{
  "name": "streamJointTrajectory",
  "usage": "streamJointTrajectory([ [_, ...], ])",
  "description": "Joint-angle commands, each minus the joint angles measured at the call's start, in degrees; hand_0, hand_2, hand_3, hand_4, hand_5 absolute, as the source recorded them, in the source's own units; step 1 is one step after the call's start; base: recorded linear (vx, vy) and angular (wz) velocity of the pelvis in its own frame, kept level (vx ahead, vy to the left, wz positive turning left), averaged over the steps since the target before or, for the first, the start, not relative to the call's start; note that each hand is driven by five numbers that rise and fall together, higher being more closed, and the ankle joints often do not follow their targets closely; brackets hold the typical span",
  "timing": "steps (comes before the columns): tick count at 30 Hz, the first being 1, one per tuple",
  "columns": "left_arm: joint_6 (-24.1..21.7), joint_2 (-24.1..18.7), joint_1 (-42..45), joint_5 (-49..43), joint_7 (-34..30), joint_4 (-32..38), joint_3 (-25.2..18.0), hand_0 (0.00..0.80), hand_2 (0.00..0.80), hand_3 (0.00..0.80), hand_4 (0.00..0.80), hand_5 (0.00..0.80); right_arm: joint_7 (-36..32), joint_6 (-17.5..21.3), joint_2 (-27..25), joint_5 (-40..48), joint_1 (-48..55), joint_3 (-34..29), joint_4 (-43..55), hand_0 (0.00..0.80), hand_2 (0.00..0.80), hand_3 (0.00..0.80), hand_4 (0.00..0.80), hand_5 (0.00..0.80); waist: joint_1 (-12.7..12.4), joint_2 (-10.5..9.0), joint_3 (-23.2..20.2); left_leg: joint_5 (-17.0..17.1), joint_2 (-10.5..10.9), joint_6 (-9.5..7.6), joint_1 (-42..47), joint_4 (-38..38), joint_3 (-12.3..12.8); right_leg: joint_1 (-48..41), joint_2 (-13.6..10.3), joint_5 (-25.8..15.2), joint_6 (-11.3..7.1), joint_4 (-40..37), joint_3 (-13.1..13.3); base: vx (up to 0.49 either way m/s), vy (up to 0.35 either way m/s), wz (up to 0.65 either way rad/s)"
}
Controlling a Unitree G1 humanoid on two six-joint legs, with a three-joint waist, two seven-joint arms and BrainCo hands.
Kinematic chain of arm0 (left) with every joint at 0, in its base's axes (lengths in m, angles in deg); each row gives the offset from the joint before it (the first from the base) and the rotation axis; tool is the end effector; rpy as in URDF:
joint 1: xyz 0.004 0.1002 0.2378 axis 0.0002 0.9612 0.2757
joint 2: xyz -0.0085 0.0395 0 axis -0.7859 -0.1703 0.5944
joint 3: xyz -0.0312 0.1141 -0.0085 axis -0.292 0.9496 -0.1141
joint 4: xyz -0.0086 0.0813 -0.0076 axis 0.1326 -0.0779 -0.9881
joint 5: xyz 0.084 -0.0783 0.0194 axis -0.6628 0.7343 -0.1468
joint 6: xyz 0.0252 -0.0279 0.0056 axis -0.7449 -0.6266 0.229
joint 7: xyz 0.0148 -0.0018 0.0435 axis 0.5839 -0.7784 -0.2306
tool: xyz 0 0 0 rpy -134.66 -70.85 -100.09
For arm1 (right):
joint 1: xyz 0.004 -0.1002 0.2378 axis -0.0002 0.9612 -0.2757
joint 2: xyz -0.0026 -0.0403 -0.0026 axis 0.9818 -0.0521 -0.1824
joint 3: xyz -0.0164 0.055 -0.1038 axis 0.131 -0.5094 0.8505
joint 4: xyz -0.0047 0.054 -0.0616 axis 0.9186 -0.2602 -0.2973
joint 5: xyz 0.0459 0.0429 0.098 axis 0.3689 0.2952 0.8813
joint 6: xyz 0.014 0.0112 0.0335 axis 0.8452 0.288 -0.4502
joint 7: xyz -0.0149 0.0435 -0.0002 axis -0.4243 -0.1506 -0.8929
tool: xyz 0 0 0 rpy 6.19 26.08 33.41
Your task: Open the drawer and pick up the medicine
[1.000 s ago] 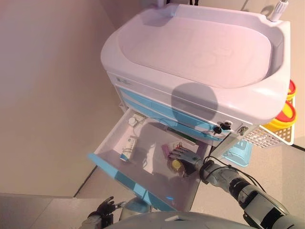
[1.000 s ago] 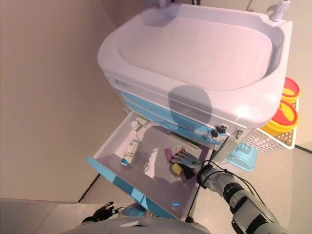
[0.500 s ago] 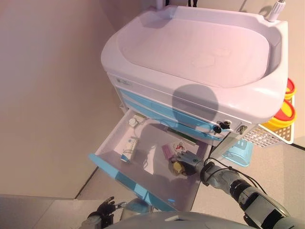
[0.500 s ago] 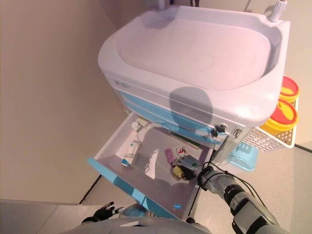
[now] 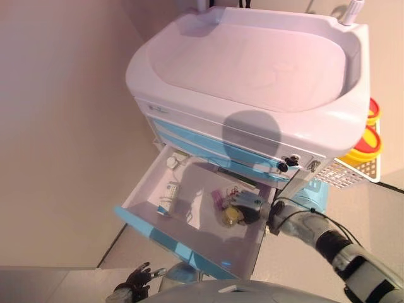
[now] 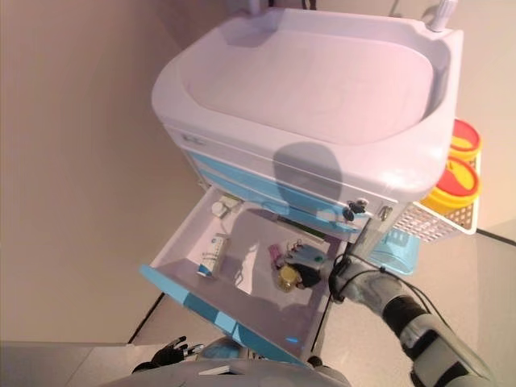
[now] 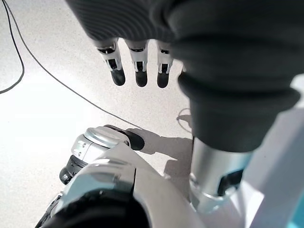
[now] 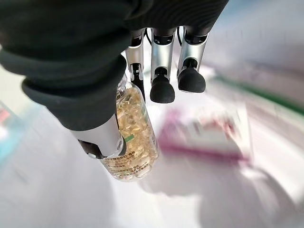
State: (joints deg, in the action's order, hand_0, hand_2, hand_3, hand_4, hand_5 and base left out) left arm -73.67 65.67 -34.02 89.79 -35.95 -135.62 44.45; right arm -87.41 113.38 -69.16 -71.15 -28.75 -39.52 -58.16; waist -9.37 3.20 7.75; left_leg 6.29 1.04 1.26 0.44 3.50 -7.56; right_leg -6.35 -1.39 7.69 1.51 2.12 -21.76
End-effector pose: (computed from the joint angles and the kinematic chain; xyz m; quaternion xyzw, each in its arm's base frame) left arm 0.0521 0.2305 -0.1483 -0.0519 0.5456 0.0754 0.8330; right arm 0.2408 -0.1824 0.0220 -0.5850 -0.1283 0.4772 0.6431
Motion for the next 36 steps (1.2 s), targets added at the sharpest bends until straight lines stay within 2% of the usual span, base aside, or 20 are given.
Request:
streamJointTrajectory([
  [1,-0.6,-2.2,-1.3,0.8,-1.0,-2.4,-1.3,0.0,0.0,0.0,0.0,0.0,-19.6,-4.4,-1.7,27.2,-1.9,-2.3,12.1,0.8,0.8,0.8,0.8,0.8,0.3,-3.61,0.1,-5.1,2.0,-1.04,0.9,0.3,1.9,2.5,-3.5,-3.2,-4.01,0.9,3.4,-0.012,0.0,-0.13],
  [2,-0.7,-2.6,-1.4,1.4,-1.1,-2.9,-1.6,0.0,0.0,0.0,0.0,0.0,-26.4,-9.8,-2.5,37.3,-2.8,-3.9,16.3,0.8,0.8,0.8,0.8,0.8,0.7,-3.97,-0.2,-5.1,1.8,-1.03,1.0,0.4,2.2,2.5,-3.3,-3.2,-3.97,0.8,3.8,-0.011,0.0,-0.16],
  [5,-0.6,-3.3,-2.0,2.6,-1.1,-3.7,-1.5,0.0,0.0,0.0,0.0,0.0,-35.3,-23.1,-2.6,57.0,-5.9,-7.6,23.0,0.8,0.8,0.8,0.8,0.8,1.2,-4.55,-0.6,-5.1,1.5,-0.98,1.2,0.5,2.8,2.6,-2.9,-3.2,-3.82,0.7,4.4,-0.012,0.005,-0.13],
  [7,-0.2,-3.3,-2.7,3.5,-0.7,-4.1,-0.8,0.0,0.0,0.0,0.0,0.0,-35.1,-29.5,-0.8,66.1,-9.1,-9.3,25.3,0.8,0.8,0.8,0.8,0.8,1.3,-4.83,-0.9,-5.3,1.4,-1.0,1.3,0.5,3.0,2.7,-2.6,-3.0,-3.7,0.7,4.9,-0.011,0.014,-0.21],
  [9,0.1,-3.3,-3.1,4.0,-0.5,-4.4,-0.2,0.0,0.0,0.0,0.0,0.0,-31.3,-32.6,1.9,72.7,-13.2,-11.6,26.1,0.8,0.8,0.8,0.8,0.8,1.1,-4.91,-1.3,-5.4,1.3,-0.99,1.4,0.5,3.2,2.6,-2.4,-3.0,-3.59,0.5,5.2,-0.013,0.019,-0.09],
  [14,2.8,-3.1,-3.1,3.5,0.0,-2.6,0.3,0.0,0.0,0.0,0.0,0.0,-16.6,-29.8,5.6,76.2,-20.8,-18.3,22.5,0.8,0.8,0.8,0.8,0.8,0.4,-4.94,-2.3,-5.9,1.2,-1.15,2.0,0.7,3.7,2.3,-2.2,-2.7,-3.52,0.4,5.6,-0.006,0.014,-0.03],
  [16,4.0,-3.3,-3.1,3.1,0.0,-1.7,0.1,0.0,0.0,0.0,0.0,0.0,-13.8,-29.7,5.9,75.9,-23.5,-20.9,19.0,0.8,0.8,0.8,0.8,0.8,0.1,-4.99,-2.6,-6.2,1.2,-1.23,2.2,0.6,3.8,2.1,-2.2,-2.5,-3.49,0.4,5.6,0.0,0.01,0.02],
  [19,5.5,-3.8,-3.1,2.9,0.1,-0.4,-0.2,0.0,0.0,0.0,0.0,0.0,-9.1,-29.2,4.5,72.8,-26.4,-23.0,14.3,0.8,0.8,0.8,0.8,0.8,-0.3,-5.15,-2.9,-6.4,1.3,-1.28,2.6,0.7,3.8,1.7,-2.1,-2.4,-3.41,0.2,5.5,0.002,0.013,0.03],
  [21,6.9,-4.5,-3.4,2.6,0.0,0.3,-0.5,0.0,0.0,0.0,0.0,0.0,-5.4,-28.8,1.5,68.7,-29.5,-23.5,9.5,0.8,0.8,0.8,0.8,0.8,-0.7,-5.36,-3.3,-6.5,1.4,-1.24,2.8,0.7,3.8,1.3,-2.1,-2.3,-3.3,0.0,5.2,0.001,0.008,0.02],
  [23,8.2,-5.2,-4.0,2.7,0.0,0.7,-0.5,0.0,0.0,0.0,0.0,0.0,-3.1,-28.6,-1.7,65.6,-32.6,-22.8,4.6,0.8,0.8,0.8,0.8,0.8,-1.2,-5.53,-3.4,-6.6,1.4,-1.2,3.0,0.8,3.7,1.0,-2.1,-2.2,-3.2,0.0,4.9,0.0,0.004,0.02],
  [26,9.7,-6.4,-4.5,2.8,-0.2,1.0,-0.1,0.0,0.0,0.0,0.0,0.0,-1.4,-31.1,-6.3,65.1,-37.7,-21.3,-2.7,0.8,0.8,0.8,0.8,0.8,-1.9,-5.97,-3.6,-6.7,1.5,-1.12,3.2,0.7,3.3,0.6,-2.1,-1.9,-2.95,0.0,4.4,0.004,0.006,0.1],
  [31,11.5,-7.5,-5.2,2.4,-0.3,0.7,0.8,0.0,0.0,0.0,0.0,0.0,-0.7,-32.8,-10.6,61.0,-44.7,-17.4,-11.6,0.8,0.8,0.8,0.8,0.8,-2.8,-6.47,-3.5,-6.9,1.7,-0.97,3.4,0.6,2.6,0.0,-2.0,-1.6,-2.6,-0.1,3.8,0.008,-0.005,0.07],
  [36,12.2,-8.5,-5.3,2.1,-0.8,0.6,1.3,0.0,0.0,0.0,0.0,0.0,-0.3,-31.2,-13.9,52.2,-49.9,-12.2,-17.5,0.8,0.8,0.8,0.8,0.8,-3.3,-6.77,-3.3,-6.8,2.0,-0.86,3.3,0.5,2.0,-0.3,-2.0,-1.6,-2.53,-0.4,3.5,0.008,0.003,0.08],
])
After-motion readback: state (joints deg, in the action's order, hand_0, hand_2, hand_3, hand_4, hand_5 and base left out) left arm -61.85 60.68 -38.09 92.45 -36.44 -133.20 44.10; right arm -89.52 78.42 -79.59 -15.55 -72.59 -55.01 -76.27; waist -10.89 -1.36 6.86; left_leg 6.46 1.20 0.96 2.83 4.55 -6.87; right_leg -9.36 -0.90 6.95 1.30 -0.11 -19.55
